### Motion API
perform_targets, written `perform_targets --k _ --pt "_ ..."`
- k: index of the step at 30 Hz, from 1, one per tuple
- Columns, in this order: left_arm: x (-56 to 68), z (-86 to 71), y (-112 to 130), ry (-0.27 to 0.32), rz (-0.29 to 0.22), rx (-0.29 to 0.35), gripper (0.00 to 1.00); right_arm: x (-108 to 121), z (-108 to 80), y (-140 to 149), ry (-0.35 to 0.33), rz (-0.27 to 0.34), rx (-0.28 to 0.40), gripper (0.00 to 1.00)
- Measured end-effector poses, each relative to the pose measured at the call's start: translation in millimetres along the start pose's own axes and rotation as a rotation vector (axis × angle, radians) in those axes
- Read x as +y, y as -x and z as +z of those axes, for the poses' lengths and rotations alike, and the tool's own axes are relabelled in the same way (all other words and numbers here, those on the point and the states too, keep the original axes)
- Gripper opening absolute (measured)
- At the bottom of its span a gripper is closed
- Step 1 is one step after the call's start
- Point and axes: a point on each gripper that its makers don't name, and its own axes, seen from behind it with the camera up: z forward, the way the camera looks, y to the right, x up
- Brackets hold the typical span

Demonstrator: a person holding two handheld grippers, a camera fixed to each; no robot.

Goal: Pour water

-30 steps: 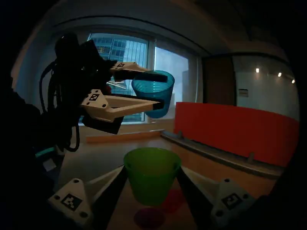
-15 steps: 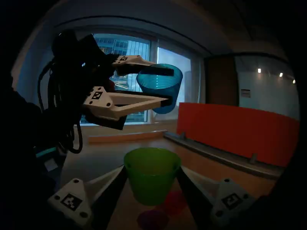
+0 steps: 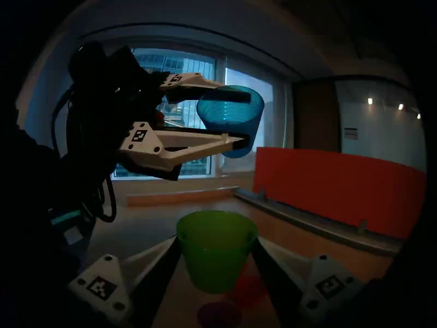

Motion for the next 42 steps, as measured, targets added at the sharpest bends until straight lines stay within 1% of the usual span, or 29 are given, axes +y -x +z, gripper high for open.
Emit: perform_targets --k 6,17,42 --pt "-1.6 -0.3 -0.9 -0.007 0.026 -0.001 0.86 0.4 1.5 -0.8 -0.001 -0.001 -0.001 0.90" --pt "-3.2 -1.9 0.5 -0.015 0.041 -0.006 0.86 0.7 3.9 -2.1 -0.002 -0.005 0.000 0.89" --pt "-3.7 -0.2 -9.2 -0.024 0.106 -0.001 0.86 4.7 2.5 -5.9 0.006 -0.010 0.007 0.89"
